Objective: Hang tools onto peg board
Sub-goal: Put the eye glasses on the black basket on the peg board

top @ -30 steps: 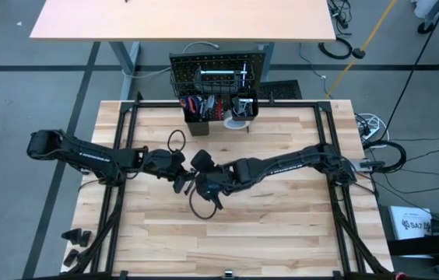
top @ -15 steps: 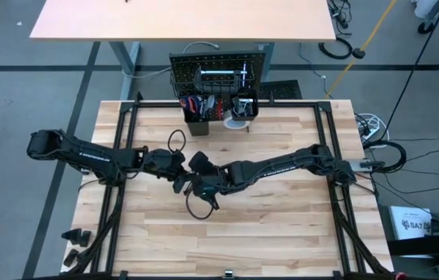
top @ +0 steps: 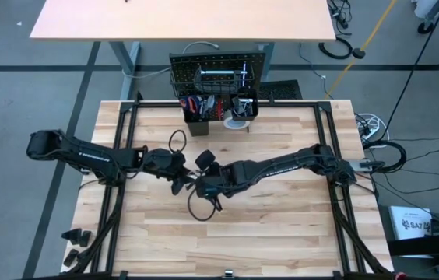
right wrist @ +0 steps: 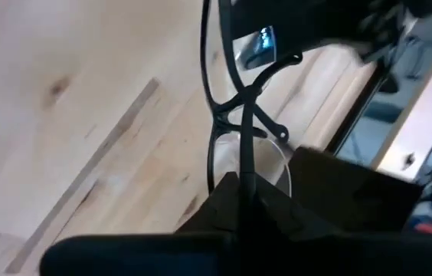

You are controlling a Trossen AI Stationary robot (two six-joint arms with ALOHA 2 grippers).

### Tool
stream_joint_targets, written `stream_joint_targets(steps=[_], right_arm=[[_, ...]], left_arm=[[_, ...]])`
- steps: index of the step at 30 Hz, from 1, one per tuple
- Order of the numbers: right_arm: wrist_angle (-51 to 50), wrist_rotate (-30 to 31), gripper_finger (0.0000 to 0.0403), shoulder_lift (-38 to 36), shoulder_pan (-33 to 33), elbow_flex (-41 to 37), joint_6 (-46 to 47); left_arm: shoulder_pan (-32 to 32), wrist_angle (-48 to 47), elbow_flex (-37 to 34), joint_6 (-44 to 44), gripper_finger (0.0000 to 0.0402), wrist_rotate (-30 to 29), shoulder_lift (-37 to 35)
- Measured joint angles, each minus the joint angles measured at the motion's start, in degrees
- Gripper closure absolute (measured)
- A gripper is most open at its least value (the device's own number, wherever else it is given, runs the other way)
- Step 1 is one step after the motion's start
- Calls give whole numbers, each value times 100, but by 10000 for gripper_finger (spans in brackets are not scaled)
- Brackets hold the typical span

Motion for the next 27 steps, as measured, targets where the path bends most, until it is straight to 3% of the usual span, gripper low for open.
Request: stream_joint_targets(steps=[5, 11, 17, 23, 27], right_arm=[[-599, -5, 399, -2, 0, 0, 634], [-1073, -560, 399, -94, 0, 0, 1469], [-853, -548, 399, -774, 4, 0, 1777], [223, 570, 399, -1765, 7, 7, 1522], [1366, 1341, 399, -2197, -30, 9, 676]], left_arm=[[244, -46, 0, 230, 229, 72, -285], [519, -709, 0, 586, 224, 127, -952], [702, -1456, 0, 589, 223, -231, -1571], [697, -1503, -2, 640, 223, -507, -1869], [697, -1485, -2, 690, 223, -584, -1854]])
